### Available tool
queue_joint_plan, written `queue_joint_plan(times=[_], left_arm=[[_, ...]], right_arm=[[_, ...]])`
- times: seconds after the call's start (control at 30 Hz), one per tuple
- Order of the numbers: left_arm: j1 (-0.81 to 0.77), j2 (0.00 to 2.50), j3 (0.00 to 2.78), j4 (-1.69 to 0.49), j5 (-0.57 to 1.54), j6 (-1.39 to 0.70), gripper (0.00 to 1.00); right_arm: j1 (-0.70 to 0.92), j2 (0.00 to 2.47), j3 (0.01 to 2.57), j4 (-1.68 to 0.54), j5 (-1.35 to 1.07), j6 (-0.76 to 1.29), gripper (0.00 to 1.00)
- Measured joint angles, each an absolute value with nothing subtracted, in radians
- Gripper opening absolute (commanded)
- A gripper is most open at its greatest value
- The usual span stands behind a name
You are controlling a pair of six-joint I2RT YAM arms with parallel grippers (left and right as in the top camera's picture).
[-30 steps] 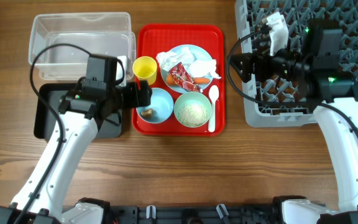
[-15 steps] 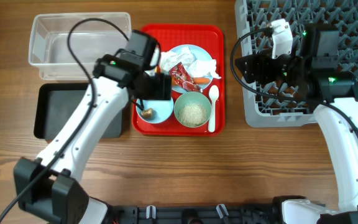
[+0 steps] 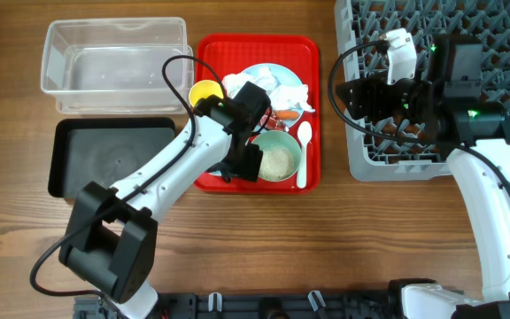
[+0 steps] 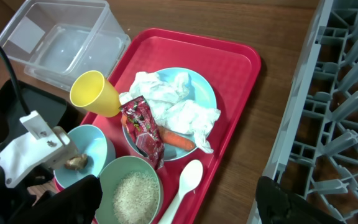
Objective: Sort waste into correct bins and load items into the dishwasher rack
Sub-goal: 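Grasp the brown food lump in the blue bowl with the left gripper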
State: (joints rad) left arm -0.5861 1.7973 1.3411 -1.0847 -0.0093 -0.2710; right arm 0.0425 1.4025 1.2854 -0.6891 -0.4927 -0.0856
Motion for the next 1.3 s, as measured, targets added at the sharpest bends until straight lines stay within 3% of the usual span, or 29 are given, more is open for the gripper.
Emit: queue_joint_plan(times=[0.4, 0.5, 0.53, 0.73, 0.8, 0.97, 1.1, 1.3], left_arm=[[-0.561, 1.81, 1.267, -0.976, -0.015, -0.237, 0.57], [-0.561, 1.822, 1.266, -0.952, -0.023, -0.231, 0.43], [-0.561, 1.832, 1.266, -0.945, -0.026, -0.226, 0.35], [-0.561, 1.887, 1.266, -0.915, -0.042, -0.22, 0.16], [-0.561, 1.896, 1.266, -0.902, -0.05, -0.221, 0.04], [-0.565, 1.898, 1.271, -0.887, -0.058, -0.221, 0.04], [-0.564, 1.885, 1.314, -1.017, -0.059, -0.262, 0.04], [-0.542, 1.674, 1.365, -1.082, -0.051, -0.325, 0.04]], right_arm=[[0.043, 1.402, 1.285, -0.695, -0.492, -0.086, 0.83], [0.043, 1.402, 1.285, -0.695, -0.492, -0.086, 0.82], [0.043, 1.402, 1.285, -0.695, -0.492, -0.086, 0.82], [0.043, 1.402, 1.285, -0.695, -0.492, -0.086, 0.82], [0.043, 1.402, 1.285, -0.695, -0.492, -0.086, 0.82], [0.043, 1.402, 1.285, -0.695, -0.492, -0.086, 0.82], [0.043, 1.402, 1.285, -0.695, -0.492, -0.086, 0.82], [0.043, 1.402, 1.285, -0.687, -0.492, -0.086, 0.82]])
